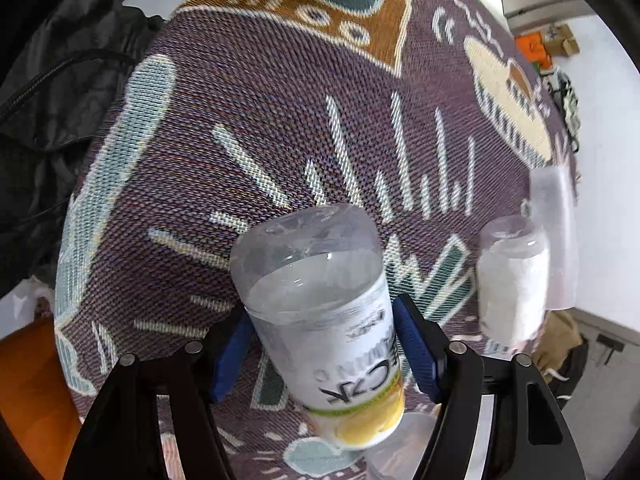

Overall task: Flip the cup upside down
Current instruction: 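Lift the bottle with the right tool and turn its cap downward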

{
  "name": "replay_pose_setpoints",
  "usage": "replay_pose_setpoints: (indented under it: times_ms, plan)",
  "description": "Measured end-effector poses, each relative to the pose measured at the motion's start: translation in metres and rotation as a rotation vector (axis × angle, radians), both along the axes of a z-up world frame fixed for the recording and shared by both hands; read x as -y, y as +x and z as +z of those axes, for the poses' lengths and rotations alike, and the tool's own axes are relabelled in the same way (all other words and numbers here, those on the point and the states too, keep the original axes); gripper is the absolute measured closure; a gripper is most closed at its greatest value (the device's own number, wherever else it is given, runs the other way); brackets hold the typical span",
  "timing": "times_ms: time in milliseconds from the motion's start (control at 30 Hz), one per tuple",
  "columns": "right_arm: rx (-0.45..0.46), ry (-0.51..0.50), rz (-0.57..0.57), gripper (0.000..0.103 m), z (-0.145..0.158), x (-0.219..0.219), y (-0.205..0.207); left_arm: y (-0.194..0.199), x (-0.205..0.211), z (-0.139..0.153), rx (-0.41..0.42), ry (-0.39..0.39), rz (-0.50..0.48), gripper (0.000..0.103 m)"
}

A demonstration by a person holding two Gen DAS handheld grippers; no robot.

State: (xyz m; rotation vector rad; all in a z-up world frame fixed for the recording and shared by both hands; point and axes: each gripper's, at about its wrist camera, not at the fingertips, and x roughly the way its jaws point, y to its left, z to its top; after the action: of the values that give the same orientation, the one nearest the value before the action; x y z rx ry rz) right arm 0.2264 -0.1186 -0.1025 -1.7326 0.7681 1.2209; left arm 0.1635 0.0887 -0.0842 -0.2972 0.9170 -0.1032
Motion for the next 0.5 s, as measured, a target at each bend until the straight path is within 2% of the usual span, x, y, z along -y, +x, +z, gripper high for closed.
replay_pose_setpoints:
  times_ms: [133,300,500]
  plan:
    - [-0.109,0.032,-0.104,0.038,0.01,-0.005,0.017,0.001,0.005,0.0,0.003,0.009,-0.012,0.0]
    - [-0.107,0.147,-0.17,0.038,0.028,-0.003,0.025,0.001,0.005,0.004,0.011,0.014,-0.015,0.0]
    - [-0.146,0.401,-0.344,0.038,0.062,0.009,0.039,-0.001,0.003,0.014,0.036,0.025,-0.009,0.0]
